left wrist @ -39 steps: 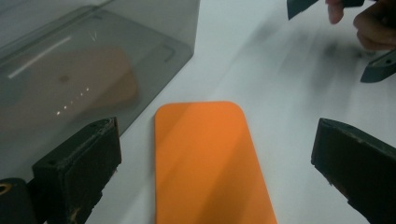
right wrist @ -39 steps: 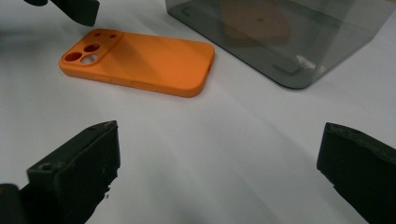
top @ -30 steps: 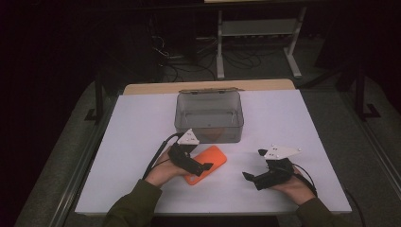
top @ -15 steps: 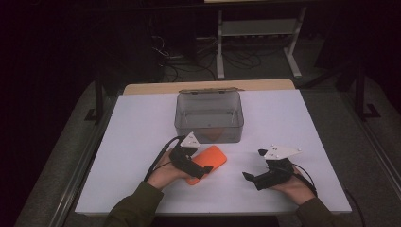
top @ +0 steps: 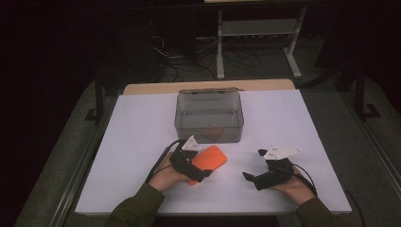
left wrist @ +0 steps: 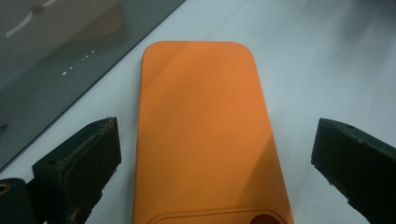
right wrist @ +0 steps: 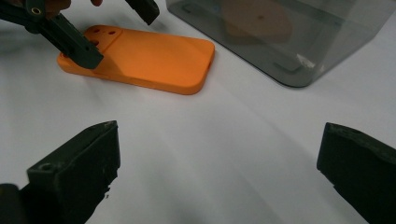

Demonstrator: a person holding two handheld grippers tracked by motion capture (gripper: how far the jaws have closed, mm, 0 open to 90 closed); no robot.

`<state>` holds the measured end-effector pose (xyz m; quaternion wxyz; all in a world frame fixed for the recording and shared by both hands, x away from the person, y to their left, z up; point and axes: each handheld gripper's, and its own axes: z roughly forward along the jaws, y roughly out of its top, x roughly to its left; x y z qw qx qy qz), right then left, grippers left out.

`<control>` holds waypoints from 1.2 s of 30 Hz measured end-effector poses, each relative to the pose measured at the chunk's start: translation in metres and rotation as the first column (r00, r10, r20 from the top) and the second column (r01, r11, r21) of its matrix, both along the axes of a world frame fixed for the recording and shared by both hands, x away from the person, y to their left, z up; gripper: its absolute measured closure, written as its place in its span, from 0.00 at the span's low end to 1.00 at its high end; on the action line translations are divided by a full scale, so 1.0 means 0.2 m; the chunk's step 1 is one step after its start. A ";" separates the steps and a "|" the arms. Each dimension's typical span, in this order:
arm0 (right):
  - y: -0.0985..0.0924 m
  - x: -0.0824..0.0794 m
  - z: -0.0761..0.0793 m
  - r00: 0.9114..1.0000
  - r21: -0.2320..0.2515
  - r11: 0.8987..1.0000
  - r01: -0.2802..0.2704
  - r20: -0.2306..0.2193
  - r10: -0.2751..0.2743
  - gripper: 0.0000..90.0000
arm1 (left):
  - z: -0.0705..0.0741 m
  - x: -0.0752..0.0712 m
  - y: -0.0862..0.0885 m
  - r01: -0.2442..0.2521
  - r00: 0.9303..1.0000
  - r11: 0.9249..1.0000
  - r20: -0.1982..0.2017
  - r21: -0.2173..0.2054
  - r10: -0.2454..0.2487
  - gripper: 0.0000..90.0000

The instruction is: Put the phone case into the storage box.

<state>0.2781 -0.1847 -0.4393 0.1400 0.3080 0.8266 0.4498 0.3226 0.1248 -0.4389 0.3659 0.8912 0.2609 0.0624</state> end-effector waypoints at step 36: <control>0.00 0.00 0.00 1.000 0.002 1.000 0.000 -0.002 0.000 0.00 | -0.06 -0.02 -0.01 0.007 1.000 0.997 0.014 0.080 -0.008 0.01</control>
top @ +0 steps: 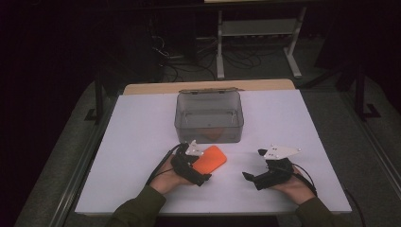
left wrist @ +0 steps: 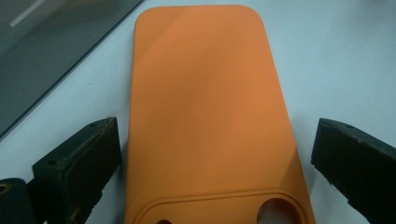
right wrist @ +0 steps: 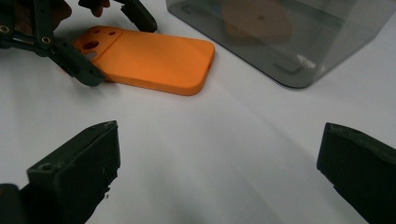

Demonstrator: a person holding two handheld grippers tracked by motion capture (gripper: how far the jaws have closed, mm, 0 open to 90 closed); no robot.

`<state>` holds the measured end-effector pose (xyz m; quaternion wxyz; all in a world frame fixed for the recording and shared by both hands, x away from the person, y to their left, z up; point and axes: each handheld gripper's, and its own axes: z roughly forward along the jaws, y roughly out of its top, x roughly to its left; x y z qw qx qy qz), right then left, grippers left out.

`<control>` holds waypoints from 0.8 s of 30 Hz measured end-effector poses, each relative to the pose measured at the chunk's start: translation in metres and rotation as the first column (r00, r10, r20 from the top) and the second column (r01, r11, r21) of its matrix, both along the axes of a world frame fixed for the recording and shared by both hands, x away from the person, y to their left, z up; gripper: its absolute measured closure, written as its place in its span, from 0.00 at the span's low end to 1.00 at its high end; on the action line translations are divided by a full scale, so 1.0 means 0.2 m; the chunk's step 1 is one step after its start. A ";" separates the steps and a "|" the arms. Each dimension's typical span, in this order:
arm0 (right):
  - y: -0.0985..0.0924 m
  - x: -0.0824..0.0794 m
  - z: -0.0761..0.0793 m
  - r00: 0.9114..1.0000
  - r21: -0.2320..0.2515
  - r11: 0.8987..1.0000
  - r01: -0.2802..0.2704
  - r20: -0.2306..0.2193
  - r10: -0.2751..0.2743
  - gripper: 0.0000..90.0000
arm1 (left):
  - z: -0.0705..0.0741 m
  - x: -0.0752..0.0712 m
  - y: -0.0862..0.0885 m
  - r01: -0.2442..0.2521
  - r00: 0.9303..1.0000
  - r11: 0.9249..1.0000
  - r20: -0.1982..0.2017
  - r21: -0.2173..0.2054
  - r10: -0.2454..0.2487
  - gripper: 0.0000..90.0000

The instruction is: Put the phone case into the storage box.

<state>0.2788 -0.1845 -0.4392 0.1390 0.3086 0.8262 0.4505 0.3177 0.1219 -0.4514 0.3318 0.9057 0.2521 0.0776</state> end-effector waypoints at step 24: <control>0.00 0.00 0.00 1.000 0.001 1.000 -0.001 0.000 0.001 0.00 | 0.00 -0.02 0.00 0.008 1.000 1.000 0.026 0.015 -0.008 0.05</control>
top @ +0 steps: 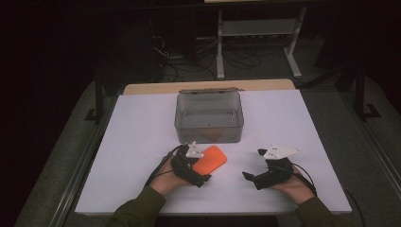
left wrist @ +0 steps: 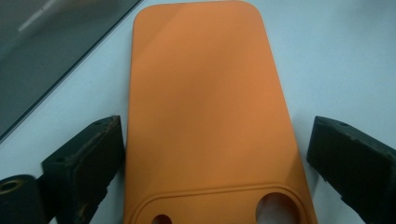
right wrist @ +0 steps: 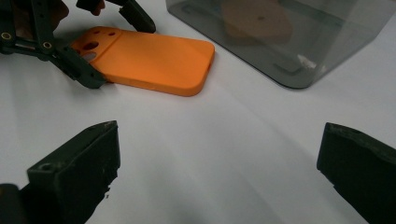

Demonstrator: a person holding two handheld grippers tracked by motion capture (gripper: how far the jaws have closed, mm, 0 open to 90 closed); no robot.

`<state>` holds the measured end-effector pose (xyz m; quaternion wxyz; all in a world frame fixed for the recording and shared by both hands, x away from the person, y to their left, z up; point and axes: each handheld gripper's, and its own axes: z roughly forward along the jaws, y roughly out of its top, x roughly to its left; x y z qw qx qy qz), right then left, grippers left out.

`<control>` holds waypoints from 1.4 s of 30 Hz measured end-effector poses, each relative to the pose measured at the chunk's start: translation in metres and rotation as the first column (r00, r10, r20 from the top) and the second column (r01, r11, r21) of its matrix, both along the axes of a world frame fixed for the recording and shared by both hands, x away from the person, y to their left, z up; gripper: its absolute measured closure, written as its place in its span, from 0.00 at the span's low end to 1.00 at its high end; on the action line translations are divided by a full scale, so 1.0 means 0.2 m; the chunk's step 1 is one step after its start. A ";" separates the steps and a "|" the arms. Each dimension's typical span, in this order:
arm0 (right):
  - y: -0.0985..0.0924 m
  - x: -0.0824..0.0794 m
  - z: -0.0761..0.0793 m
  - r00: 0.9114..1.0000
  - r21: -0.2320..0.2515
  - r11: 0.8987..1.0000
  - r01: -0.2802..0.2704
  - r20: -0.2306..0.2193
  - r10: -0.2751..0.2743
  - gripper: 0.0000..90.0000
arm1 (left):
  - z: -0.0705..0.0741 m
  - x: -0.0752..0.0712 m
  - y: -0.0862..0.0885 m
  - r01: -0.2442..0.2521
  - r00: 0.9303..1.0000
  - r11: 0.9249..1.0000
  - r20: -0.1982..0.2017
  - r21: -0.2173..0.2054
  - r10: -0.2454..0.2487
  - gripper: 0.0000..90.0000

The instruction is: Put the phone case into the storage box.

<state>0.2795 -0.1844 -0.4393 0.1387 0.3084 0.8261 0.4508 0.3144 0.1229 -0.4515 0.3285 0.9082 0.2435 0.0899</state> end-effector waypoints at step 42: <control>0.00 0.00 0.00 1.000 0.001 1.000 -0.003 -0.004 0.003 0.00 | 0.05 0.03 0.02 0.010 1.000 1.000 -0.022 -0.020 -0.010 0.17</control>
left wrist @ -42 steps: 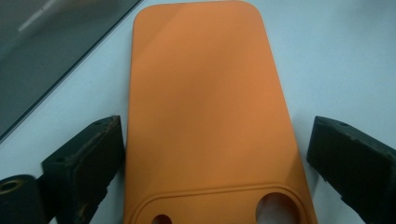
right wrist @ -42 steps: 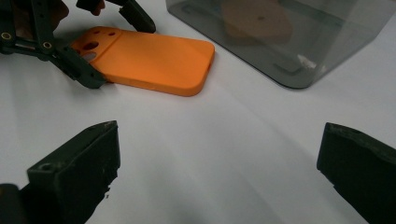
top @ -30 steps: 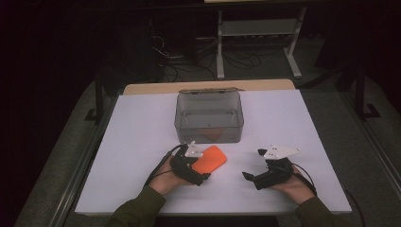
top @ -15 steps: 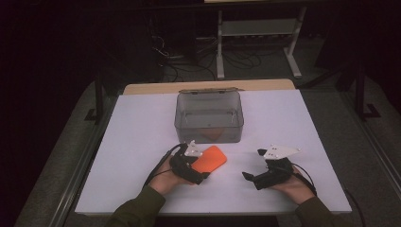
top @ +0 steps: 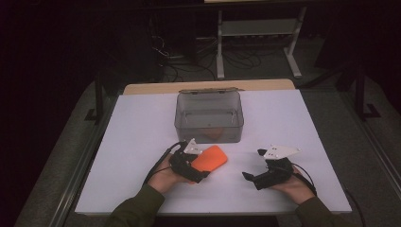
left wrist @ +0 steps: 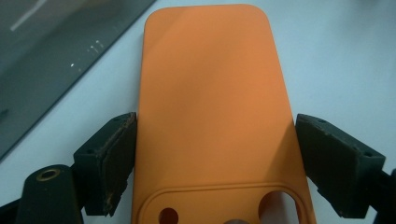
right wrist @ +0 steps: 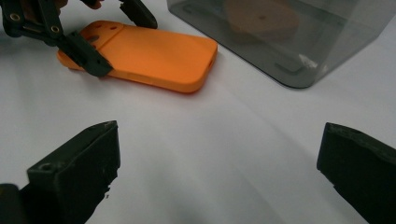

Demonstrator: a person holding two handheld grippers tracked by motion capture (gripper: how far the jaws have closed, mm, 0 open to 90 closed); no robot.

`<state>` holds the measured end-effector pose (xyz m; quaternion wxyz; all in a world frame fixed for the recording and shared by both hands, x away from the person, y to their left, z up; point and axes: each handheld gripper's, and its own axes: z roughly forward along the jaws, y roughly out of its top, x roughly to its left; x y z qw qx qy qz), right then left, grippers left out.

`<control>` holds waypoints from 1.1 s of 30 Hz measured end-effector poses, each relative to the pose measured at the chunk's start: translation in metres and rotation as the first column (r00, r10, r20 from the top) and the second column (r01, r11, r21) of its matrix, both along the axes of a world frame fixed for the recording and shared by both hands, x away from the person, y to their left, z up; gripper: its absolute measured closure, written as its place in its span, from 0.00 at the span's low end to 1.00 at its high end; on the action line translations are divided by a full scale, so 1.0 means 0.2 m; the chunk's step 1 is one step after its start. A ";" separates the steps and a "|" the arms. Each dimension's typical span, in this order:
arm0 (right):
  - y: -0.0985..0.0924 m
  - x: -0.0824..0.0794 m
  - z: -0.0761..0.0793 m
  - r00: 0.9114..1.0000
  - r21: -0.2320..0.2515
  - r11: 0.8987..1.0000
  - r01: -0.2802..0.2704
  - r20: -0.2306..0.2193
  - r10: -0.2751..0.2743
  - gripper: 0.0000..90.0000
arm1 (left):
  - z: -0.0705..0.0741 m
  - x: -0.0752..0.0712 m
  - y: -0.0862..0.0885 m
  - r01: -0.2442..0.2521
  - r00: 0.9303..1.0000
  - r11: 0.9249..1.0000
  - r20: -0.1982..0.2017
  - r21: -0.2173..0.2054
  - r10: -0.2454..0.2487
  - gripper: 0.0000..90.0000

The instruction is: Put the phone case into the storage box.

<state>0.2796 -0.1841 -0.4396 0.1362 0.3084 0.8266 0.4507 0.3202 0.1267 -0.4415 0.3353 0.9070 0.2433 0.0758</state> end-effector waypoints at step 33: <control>0.00 0.01 -0.01 1.000 -0.012 1.000 0.011 -0.008 -0.011 0.00 | 0.24 0.05 0.03 0.118 0.993 0.993 -0.018 -0.030 -0.118 0.17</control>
